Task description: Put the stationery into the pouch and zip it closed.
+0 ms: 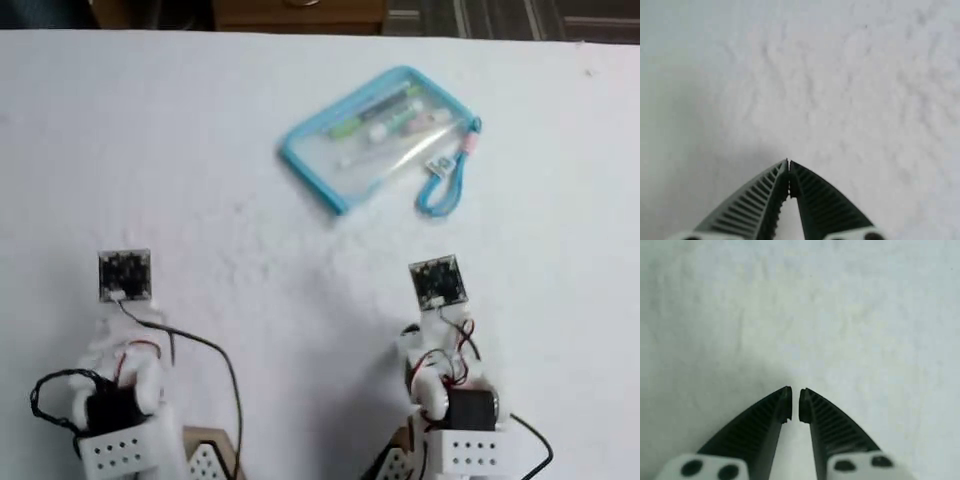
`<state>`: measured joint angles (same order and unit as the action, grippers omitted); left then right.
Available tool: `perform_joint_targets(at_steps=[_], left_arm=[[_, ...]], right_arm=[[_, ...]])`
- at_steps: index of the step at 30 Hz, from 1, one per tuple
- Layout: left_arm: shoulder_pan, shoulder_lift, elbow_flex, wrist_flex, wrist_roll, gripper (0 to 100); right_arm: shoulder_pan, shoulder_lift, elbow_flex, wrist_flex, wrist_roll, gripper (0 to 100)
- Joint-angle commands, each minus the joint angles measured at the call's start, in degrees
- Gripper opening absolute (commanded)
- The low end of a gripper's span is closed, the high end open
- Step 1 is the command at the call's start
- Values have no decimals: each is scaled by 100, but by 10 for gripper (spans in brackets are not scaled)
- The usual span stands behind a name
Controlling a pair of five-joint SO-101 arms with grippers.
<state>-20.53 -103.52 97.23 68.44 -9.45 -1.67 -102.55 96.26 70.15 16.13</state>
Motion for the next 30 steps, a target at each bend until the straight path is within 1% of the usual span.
perform_joint_targets(at_steps=[1,30], left_arm=[[22,-40,-18,527,-18,39],[22,-40,-18,492,-9,39]], right_arm=[[66,-57,62,154,26,38],[66,-57,62,251,35,38]])
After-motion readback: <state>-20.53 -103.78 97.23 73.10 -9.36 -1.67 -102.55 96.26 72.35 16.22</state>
